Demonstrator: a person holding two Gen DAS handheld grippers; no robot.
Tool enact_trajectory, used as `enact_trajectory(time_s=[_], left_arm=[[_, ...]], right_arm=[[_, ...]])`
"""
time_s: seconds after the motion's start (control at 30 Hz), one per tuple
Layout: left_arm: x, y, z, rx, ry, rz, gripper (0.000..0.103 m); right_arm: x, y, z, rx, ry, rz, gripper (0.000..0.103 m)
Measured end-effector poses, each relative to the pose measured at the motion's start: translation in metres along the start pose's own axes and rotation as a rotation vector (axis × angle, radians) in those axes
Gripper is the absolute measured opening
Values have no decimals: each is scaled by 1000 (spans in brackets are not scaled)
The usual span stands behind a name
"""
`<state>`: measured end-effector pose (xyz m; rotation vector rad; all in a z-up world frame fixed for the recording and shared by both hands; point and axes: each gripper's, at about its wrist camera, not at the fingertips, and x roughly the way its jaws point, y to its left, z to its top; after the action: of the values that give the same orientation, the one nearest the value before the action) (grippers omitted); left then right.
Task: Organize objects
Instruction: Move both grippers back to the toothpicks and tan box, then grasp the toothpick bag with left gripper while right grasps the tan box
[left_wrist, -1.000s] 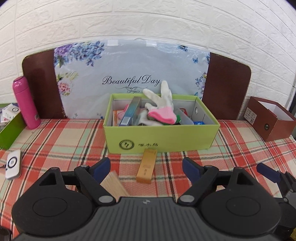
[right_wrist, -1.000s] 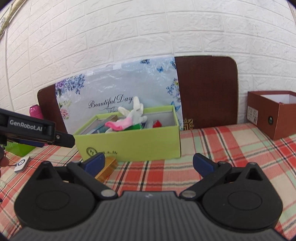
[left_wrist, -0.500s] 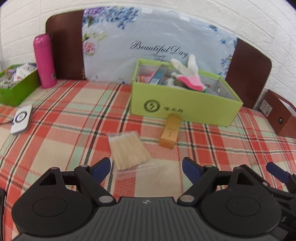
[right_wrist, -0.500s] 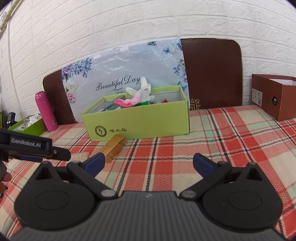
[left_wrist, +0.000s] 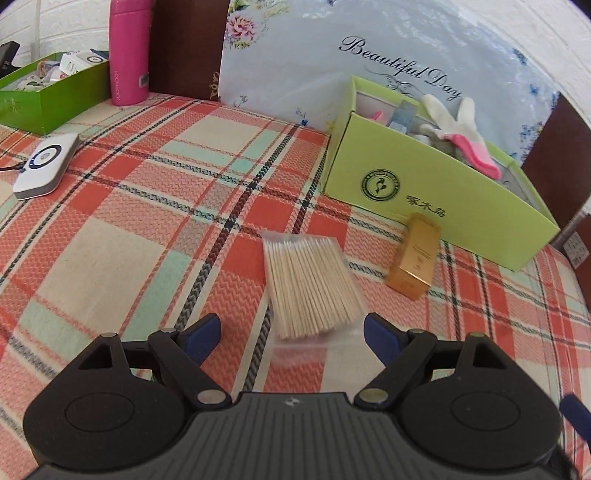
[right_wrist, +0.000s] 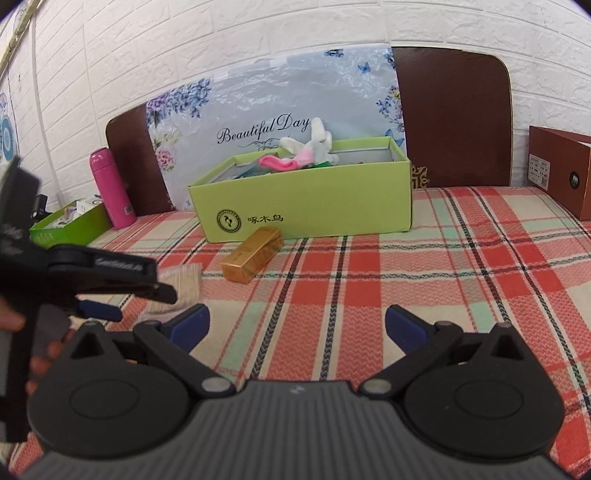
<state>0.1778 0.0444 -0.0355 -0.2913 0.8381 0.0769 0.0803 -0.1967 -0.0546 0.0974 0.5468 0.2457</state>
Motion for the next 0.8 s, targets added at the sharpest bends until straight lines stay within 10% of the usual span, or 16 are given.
enact_trajectory(time_s=[0.2, 0.3, 0.4, 0.8], left_arm=[[18, -13, 8, 69, -48, 2, 87], [15, -10, 2, 125, -91, -12, 44], [7, 6, 0, 85, -55, -124, 26], [-22, 31, -32, 88, -28, -185, 24]], right_arm=[[2, -2, -1, 1, 13, -9, 103], [5, -2, -1, -5, 13, -8, 103], [14, 3, 1, -27, 21, -17, 103], [107, 38, 42, -47, 103, 0, 80]])
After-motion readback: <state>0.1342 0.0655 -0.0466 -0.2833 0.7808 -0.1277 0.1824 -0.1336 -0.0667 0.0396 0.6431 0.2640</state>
